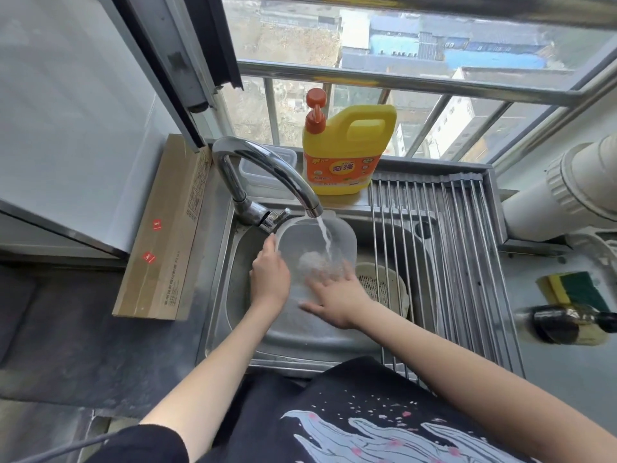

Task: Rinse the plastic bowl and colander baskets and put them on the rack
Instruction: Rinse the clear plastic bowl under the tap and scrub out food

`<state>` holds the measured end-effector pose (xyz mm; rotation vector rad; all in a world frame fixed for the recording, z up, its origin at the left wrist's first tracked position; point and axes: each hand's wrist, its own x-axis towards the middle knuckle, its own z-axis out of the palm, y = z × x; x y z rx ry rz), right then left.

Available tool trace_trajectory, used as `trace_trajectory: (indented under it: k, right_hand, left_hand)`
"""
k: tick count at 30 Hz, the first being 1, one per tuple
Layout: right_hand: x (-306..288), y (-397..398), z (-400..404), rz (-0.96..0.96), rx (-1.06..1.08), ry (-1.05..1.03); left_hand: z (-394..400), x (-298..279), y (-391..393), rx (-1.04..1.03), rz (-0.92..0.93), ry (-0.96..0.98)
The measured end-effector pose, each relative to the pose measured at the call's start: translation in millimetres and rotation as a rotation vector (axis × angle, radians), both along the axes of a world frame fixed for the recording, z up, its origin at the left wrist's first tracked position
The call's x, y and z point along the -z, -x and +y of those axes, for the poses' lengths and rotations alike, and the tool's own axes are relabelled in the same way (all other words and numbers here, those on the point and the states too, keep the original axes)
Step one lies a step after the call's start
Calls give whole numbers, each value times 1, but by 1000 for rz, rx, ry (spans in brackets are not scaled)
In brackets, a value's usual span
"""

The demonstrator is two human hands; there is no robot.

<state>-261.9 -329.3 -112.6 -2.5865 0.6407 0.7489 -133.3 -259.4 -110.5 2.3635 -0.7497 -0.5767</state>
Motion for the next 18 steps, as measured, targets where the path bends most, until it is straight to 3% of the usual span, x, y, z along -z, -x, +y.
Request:
trace_trajectory:
  k: [2,3,4,7,10,14,18]
  right_hand:
    - [-3,-7,18,-64,83,-329]
    - [-5,-9,22,-109,92,-398]
    - [-5,-9,20,-149,70,-356]
    - [-5,-3,11,-135,-75,70]
    - [-7,1,11,-154,-200,250]
    - [-18,4,6,-206,-458,441]
    - [-30,4,-2,-243,-503,397]
  left_hand:
    - [-4,-2,3,-19,98,4]
    - [-5,0,4,-35,166,17]
    - [-5,1,4,-61,247,29]
    - [-5,9,2,-218,676,143]
    - [-6,11,5,-364,1097,170]
    - [-13,9,14,-461,1258,82]
    - [-19,2,15,-564,1396,104]
